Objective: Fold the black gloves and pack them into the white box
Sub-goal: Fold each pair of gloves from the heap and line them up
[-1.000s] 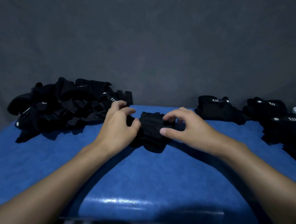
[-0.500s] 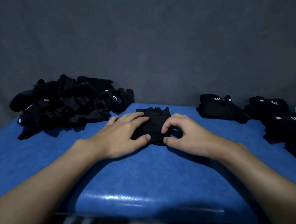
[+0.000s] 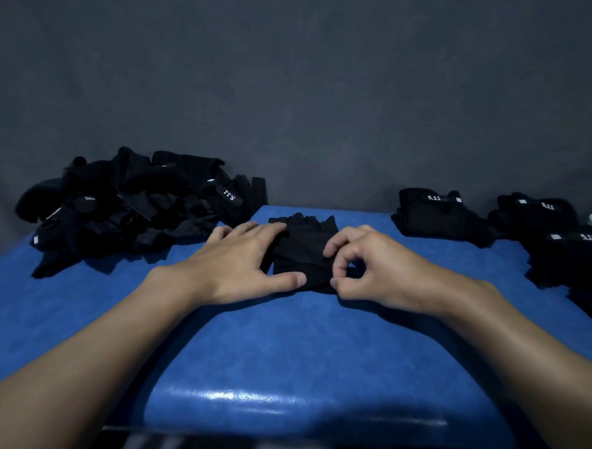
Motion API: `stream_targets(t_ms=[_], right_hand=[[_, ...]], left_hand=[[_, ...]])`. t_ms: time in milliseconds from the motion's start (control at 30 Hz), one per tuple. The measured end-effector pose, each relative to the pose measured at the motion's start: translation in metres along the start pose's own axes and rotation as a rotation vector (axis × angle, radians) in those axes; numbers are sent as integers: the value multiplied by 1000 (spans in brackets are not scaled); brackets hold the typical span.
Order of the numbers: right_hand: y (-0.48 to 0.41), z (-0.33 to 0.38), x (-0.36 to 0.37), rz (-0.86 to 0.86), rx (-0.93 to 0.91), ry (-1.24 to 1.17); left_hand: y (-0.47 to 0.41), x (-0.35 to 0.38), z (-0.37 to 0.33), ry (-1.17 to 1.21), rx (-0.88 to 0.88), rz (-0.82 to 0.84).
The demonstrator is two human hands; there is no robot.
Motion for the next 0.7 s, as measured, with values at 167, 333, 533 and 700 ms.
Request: stream_targets(t_ms=[167, 333, 533, 700], right_hand=[[1, -6, -1, 64, 76, -69], [-9, -1, -28, -231, -88, -205], [-16, -27, 3, 12, 66, -179], [-17, -45, 4, 81, 170, 77]], left_hand=[[-1, 1, -4, 0, 32, -3], [-3, -22, 2, 260, 17, -205], [-8, -6, -7, 143, 90, -100], [-12, 2, -5, 36, 75, 16]])
Point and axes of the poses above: each hand's wrist, its own y-axis away from the middle knuckle, its own x-axis out of the palm, z = x × y, the point moved 10 cm from there along -y, towards the middle knuckle, and after that the axes turned 14 degrees about -y, right-handed, at the moved point
